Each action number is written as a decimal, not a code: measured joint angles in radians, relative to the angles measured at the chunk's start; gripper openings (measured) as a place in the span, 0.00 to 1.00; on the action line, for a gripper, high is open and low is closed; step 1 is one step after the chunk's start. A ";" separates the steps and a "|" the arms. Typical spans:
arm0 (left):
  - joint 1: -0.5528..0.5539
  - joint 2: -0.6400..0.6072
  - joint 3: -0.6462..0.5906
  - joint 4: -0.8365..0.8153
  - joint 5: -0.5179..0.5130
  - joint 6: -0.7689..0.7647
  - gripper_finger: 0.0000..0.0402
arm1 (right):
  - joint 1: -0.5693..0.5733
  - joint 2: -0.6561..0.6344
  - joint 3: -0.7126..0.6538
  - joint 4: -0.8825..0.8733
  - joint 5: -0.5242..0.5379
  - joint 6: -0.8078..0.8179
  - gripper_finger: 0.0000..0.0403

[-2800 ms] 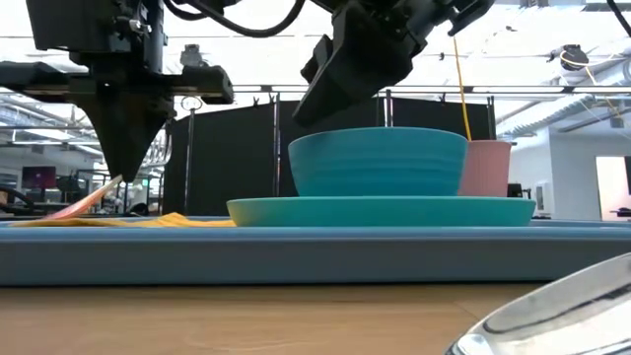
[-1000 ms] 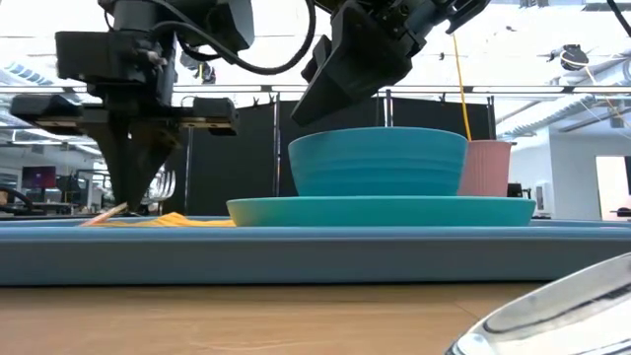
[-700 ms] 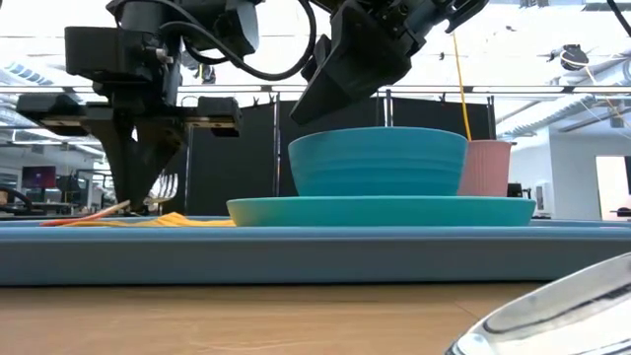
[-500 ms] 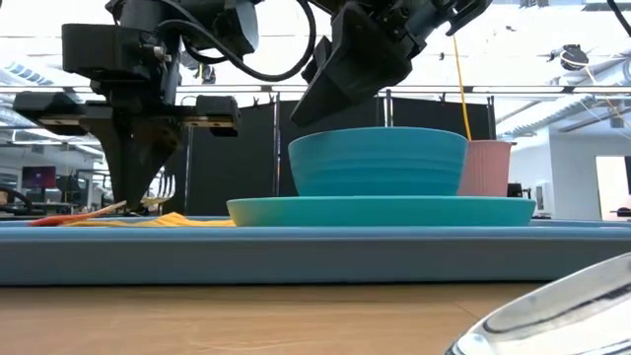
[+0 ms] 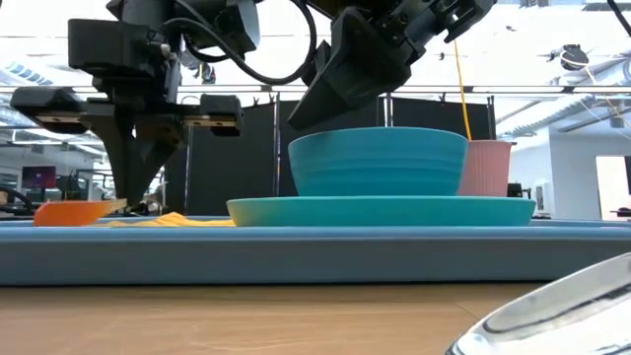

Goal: Set up tray
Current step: Put the orange fork on top of the yellow napkin

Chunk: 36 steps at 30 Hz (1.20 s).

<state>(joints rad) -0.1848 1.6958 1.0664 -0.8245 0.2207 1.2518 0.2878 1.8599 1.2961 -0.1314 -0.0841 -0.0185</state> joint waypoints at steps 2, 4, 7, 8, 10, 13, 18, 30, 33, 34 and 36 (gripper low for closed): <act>0.000 0.000 0.000 0.011 0.018 -0.001 0.03 | 0.000 0.000 0.000 0.000 0.000 0.000 0.00; 0.000 0.000 0.000 0.015 0.044 0.000 0.04 | 0.000 0.000 0.000 0.000 0.000 0.000 0.00; -0.001 0.021 0.001 0.017 0.044 -0.001 0.06 | 0.000 0.000 0.000 -0.003 0.000 0.000 0.00; -0.001 0.025 0.000 0.011 0.043 -0.009 0.06 | 0.000 0.000 -0.001 -0.006 0.000 0.000 0.00; -0.001 0.032 0.001 0.019 0.042 -0.030 0.06 | 0.000 0.000 -0.001 -0.006 0.000 0.000 0.00; -0.002 0.043 0.000 -0.003 0.042 -0.026 0.06 | 0.000 0.000 -0.001 -0.004 0.000 0.000 0.00; -0.001 0.063 0.002 -0.056 0.042 -0.016 0.02 | 0.000 0.000 -0.001 -0.003 0.000 -0.001 0.00; -0.007 0.074 0.001 -0.021 0.041 -0.071 0.02 | -0.001 0.000 -0.001 -0.002 -0.003 -0.001 0.00; -0.007 0.074 0.001 -0.019 0.040 -0.100 0.05 | -0.001 0.000 -0.001 -0.003 -0.003 -0.001 0.00; -0.007 0.074 0.001 -0.016 0.040 -0.111 0.07 | -0.001 0.000 -0.001 -0.004 -0.007 -0.001 0.00; -0.007 0.074 0.000 -0.004 0.040 -0.135 0.10 | -0.001 0.000 -0.001 -0.003 -0.027 0.000 0.00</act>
<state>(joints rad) -0.1921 1.7699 1.0664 -0.8283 0.2604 1.1166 0.2867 1.8603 1.2949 -0.1349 -0.1110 -0.0189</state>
